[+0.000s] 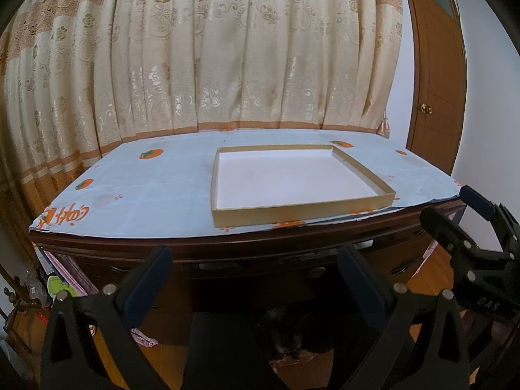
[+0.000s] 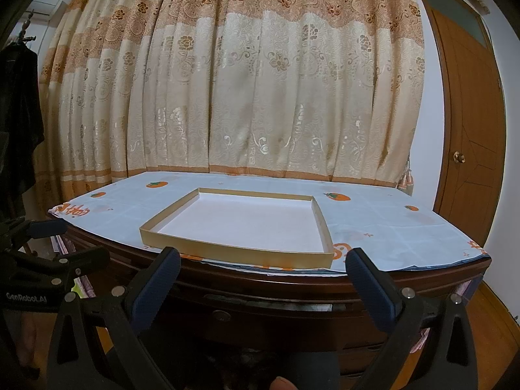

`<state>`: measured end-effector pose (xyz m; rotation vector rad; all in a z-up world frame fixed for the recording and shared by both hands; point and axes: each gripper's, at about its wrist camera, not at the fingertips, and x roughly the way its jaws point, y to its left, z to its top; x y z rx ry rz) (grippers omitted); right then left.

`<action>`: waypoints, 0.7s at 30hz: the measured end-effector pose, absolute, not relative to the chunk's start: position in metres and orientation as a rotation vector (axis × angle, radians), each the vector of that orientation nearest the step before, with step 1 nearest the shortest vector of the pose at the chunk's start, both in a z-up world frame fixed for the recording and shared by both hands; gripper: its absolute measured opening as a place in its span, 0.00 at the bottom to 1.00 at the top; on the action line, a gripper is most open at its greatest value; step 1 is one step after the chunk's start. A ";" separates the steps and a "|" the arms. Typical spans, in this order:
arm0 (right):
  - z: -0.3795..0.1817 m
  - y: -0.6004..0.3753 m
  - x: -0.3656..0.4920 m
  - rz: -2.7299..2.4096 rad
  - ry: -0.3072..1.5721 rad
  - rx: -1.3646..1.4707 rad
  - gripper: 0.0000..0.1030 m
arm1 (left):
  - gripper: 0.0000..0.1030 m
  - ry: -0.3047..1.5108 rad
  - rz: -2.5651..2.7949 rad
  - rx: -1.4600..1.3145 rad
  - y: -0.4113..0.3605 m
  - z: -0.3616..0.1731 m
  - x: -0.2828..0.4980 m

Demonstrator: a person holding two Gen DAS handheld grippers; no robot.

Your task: Take underwear out of drawer

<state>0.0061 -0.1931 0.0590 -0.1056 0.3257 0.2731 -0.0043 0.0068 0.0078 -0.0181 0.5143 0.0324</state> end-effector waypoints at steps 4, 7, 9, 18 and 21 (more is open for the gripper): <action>0.059 -0.192 0.006 0.274 0.324 -0.105 1.00 | 1.00 0.514 0.031 -0.018 0.007 0.008 -0.004; 0.059 -0.193 0.006 0.275 0.325 -0.104 1.00 | 1.00 0.514 0.031 -0.019 0.007 0.008 -0.005; 0.059 -0.192 0.006 0.273 0.325 -0.107 1.00 | 1.00 0.514 0.032 -0.020 0.007 0.008 -0.004; 0.058 -0.191 0.006 0.272 0.326 -0.110 1.00 | 1.00 0.514 0.037 -0.025 0.012 0.008 -0.005; 0.056 -0.190 0.006 0.277 0.325 -0.115 1.00 | 1.00 0.517 0.039 -0.027 0.014 0.007 -0.004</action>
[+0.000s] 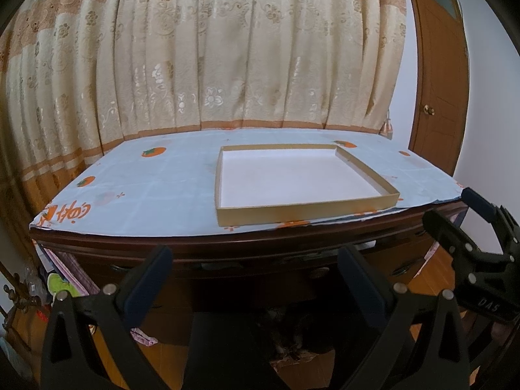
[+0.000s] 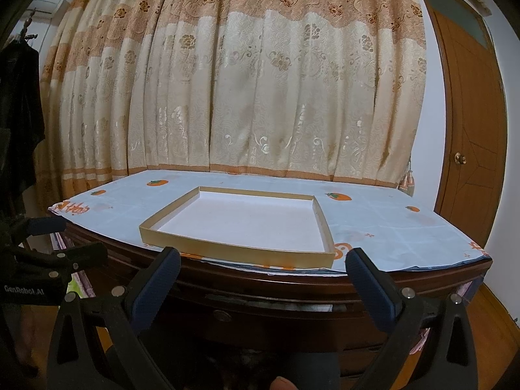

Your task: Take underwear out of drawer

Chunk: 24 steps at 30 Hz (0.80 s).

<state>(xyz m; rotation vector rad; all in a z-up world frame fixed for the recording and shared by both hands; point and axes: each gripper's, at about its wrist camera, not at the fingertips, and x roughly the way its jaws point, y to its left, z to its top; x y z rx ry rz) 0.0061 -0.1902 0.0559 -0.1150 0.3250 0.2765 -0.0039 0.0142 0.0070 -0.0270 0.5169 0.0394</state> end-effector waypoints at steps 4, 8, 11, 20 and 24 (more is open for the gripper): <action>0.054 -0.192 0.008 0.288 0.285 -0.115 1.00 | 1.00 0.527 0.042 -0.035 0.019 0.002 0.001; 0.048 -0.198 0.017 0.326 0.243 -0.069 1.00 | 1.00 0.546 0.048 -0.043 0.022 -0.006 0.009; 0.042 -0.197 0.024 0.325 0.236 -0.074 1.00 | 1.00 0.566 0.051 -0.052 0.026 -0.013 0.018; 0.001 -0.175 0.039 0.346 0.086 -0.235 1.00 | 1.00 0.553 0.108 -0.053 0.043 -0.028 0.035; -0.032 -0.155 0.039 0.372 -0.016 -0.376 1.00 | 1.00 0.538 0.140 -0.066 0.055 -0.031 0.041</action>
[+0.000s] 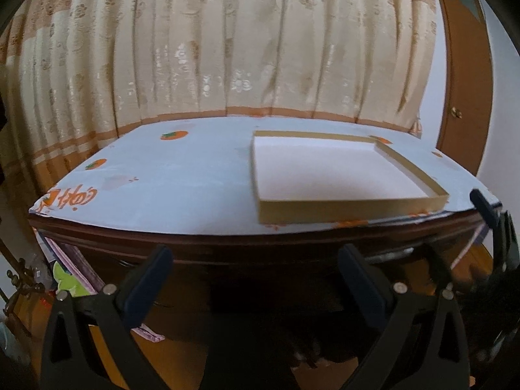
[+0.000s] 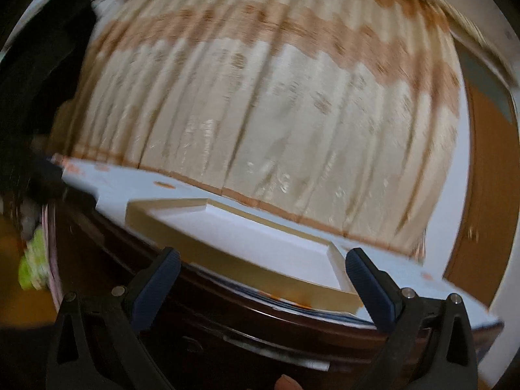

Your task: Take underwear out of drawer

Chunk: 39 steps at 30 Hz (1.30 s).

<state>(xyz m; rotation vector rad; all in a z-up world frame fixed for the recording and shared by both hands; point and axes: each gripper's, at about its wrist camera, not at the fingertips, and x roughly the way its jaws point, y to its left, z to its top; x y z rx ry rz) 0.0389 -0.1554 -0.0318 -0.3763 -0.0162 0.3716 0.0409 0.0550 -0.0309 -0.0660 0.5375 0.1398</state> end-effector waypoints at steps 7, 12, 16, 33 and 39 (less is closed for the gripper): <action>-0.060 -0.142 0.045 0.454 -0.148 -0.461 1.00 | 1.00 0.535 0.169 -0.081 0.069 -0.037 0.056; -0.071 -0.141 0.074 0.510 -0.115 -0.445 1.00 | 1.00 0.542 0.169 -0.082 0.071 -0.038 0.067; -0.087 -0.143 0.086 0.513 -0.108 -0.452 1.00 | 1.00 0.559 0.168 -0.078 0.072 -0.041 0.075; -0.096 -0.146 0.093 0.480 -0.129 -0.518 1.00 | 1.00 0.604 0.174 -0.042 0.064 -0.052 0.090; -0.098 -0.144 0.091 0.491 -0.115 -0.537 1.00 | 1.00 0.613 0.177 -0.040 0.062 -0.051 0.087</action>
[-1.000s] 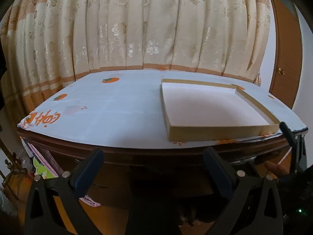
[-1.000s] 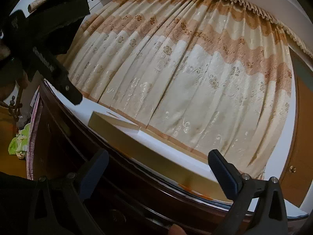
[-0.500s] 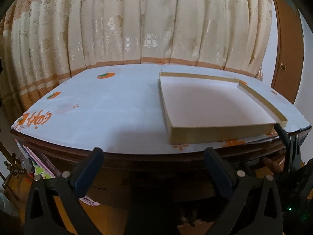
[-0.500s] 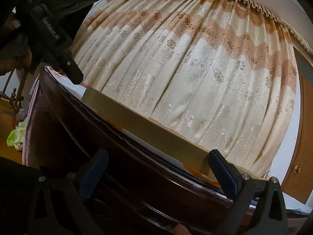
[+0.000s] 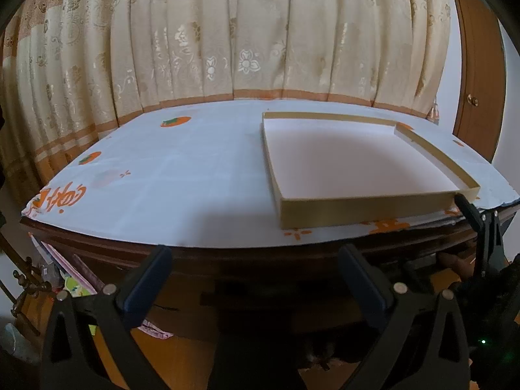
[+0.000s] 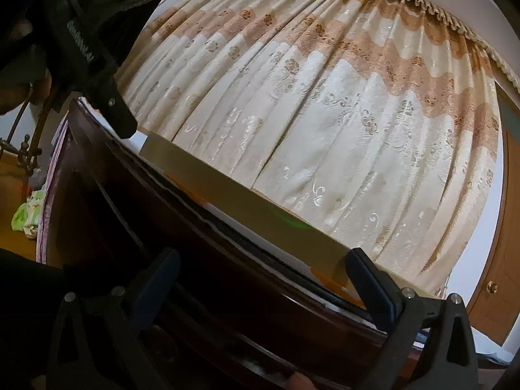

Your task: Take underwear out of drawer

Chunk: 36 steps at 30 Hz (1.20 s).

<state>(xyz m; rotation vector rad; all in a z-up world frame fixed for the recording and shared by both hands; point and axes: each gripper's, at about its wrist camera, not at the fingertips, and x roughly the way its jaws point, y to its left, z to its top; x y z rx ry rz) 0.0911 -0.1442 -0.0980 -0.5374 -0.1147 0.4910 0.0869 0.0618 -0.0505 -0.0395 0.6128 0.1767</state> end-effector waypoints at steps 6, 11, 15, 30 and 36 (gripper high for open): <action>-0.097 -0.145 0.088 0.488 -0.100 -0.538 1.00 | 1.00 0.613 0.164 -0.023 0.055 -0.047 0.078; -0.095 -0.147 0.086 0.496 -0.083 -0.542 1.00 | 1.00 0.613 0.159 -0.024 0.053 -0.044 0.073; -0.092 -0.149 0.084 0.496 -0.067 -0.528 1.00 | 1.00 0.615 0.157 -0.017 0.051 -0.043 0.070; -0.091 -0.150 0.077 0.519 0.010 -0.525 1.00 | 1.00 0.648 0.179 -0.015 0.053 -0.046 0.058; -0.091 -0.149 0.074 0.523 0.034 -0.541 1.00 | 1.00 0.638 0.177 -0.012 0.053 -0.045 0.052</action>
